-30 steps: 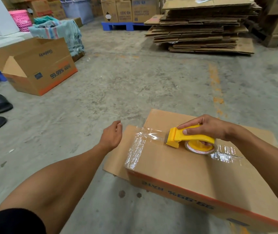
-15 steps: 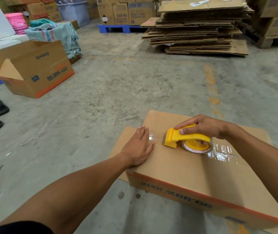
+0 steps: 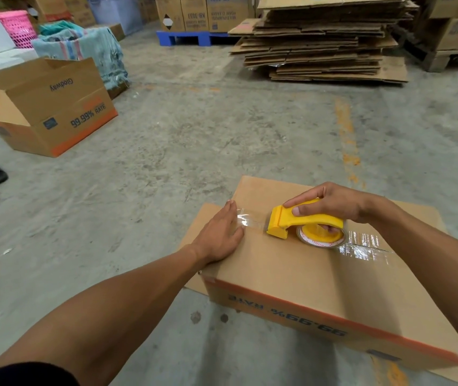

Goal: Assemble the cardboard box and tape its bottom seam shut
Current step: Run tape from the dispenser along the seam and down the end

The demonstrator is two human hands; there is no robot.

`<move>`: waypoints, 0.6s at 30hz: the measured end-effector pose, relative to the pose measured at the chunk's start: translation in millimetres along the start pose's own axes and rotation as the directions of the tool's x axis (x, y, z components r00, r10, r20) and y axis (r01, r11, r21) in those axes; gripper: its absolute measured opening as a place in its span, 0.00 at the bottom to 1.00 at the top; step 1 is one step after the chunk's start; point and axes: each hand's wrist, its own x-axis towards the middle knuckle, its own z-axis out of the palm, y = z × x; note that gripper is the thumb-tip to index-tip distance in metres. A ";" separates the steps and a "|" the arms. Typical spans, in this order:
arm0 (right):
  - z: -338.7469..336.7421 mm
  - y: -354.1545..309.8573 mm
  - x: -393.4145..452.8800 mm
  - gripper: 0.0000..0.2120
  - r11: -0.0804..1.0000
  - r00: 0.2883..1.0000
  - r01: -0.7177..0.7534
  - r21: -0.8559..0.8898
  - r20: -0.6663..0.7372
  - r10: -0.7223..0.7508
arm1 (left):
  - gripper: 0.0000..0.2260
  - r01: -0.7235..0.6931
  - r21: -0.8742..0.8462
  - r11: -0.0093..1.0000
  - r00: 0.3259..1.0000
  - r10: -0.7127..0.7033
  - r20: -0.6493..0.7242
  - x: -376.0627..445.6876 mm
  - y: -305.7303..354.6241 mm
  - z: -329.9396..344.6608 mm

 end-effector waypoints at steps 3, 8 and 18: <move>0.9 -3.1 -0.2 0.12 1.000 1.000 -0.008 0.009 0.009 0.008 | 0.29 -0.046 0.285 0.957 0.999 0.042 0.019 1.6 5.4 3.1; 0.5 -7.3 0.6 0.15 1.000 0.998 -0.024 0.009 0.062 0.023 | 0.30 -0.225 0.496 0.839 0.970 0.240 0.035 10.4 26.4 12.7; -6.2 -6.5 -0.1 0.18 0.993 0.981 -0.102 0.060 0.170 0.091 | 0.29 -0.237 0.401 0.885 0.971 0.227 0.074 11.2 26.1 22.3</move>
